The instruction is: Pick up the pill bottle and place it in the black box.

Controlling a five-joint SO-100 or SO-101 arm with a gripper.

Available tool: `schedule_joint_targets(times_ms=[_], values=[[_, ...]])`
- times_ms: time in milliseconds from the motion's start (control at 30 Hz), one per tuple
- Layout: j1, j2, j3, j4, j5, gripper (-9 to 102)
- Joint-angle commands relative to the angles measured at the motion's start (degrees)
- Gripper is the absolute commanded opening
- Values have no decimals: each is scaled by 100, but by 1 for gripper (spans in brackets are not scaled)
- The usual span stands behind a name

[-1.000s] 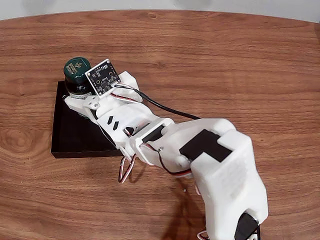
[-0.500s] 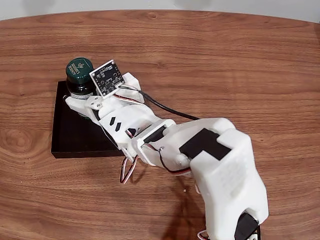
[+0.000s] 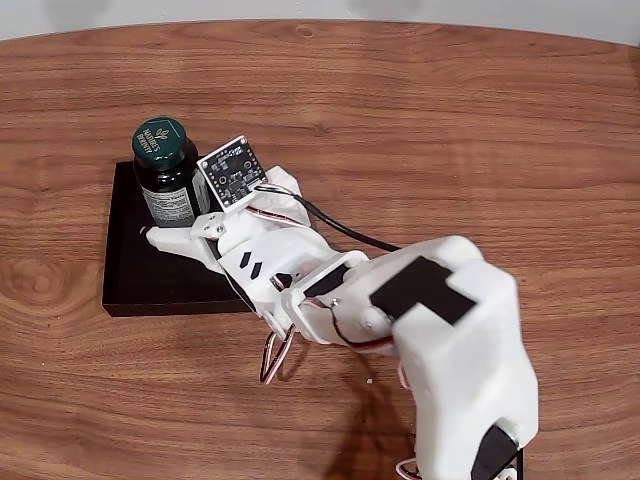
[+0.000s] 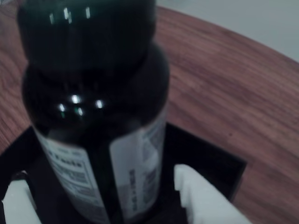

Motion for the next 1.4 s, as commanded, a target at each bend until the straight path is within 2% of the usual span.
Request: schedule_joint_targets(times_ms=[0, 600, 833, 1067, 1367], values=[[141, 1160, 193, 97, 88, 37], [554, 4781, 2355, 1450, 70, 34], [1266, 6126, 3067, 2206, -193, 34], [2048, 7277, 4017, 2505, -659, 34], [2979, 7980, 4166, 3691, -1441, 33]])
